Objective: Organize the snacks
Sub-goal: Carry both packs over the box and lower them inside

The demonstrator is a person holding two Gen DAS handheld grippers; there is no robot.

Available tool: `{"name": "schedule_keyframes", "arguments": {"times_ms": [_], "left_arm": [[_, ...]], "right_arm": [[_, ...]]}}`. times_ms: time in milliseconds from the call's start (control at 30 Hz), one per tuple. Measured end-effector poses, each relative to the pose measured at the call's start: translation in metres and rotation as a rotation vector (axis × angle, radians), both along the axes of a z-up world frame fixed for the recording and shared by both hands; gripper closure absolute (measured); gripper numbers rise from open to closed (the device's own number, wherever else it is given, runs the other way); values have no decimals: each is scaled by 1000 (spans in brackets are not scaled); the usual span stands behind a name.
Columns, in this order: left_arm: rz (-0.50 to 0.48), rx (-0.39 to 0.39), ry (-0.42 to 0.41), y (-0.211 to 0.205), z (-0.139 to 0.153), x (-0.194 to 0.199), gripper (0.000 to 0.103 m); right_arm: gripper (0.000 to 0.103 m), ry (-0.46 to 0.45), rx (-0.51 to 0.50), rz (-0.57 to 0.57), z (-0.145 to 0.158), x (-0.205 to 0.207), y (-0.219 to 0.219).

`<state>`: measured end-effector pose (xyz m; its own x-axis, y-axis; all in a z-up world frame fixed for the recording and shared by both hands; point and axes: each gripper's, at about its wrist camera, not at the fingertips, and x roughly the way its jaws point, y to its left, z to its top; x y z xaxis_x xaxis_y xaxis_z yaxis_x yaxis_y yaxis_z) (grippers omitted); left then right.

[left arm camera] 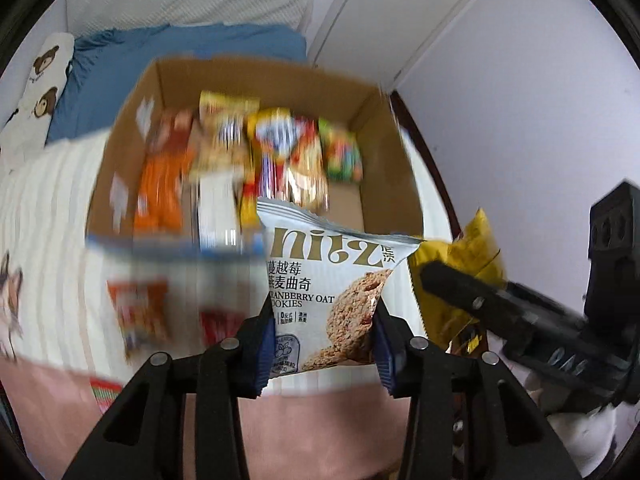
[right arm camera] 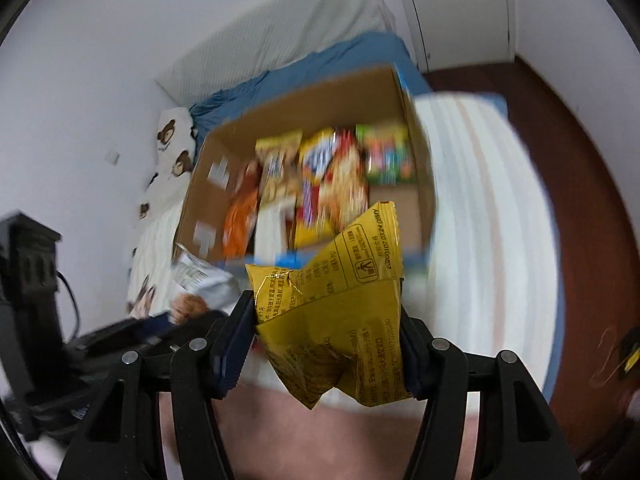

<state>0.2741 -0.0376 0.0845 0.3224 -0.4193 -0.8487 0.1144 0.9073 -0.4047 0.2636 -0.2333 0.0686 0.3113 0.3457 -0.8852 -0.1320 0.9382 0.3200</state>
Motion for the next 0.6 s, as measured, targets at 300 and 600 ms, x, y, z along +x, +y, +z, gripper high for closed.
{"name": "schedule_keyframes", "arguments": {"times_ms": [300, 600], "left_arm": [[77, 18, 164, 10, -44, 110, 64], [-2, 29, 315, 0, -88, 126, 53]], "right_arm": [[39, 67, -83, -33, -37, 97, 16], [6, 222, -147, -13, -78, 109, 18]]}}
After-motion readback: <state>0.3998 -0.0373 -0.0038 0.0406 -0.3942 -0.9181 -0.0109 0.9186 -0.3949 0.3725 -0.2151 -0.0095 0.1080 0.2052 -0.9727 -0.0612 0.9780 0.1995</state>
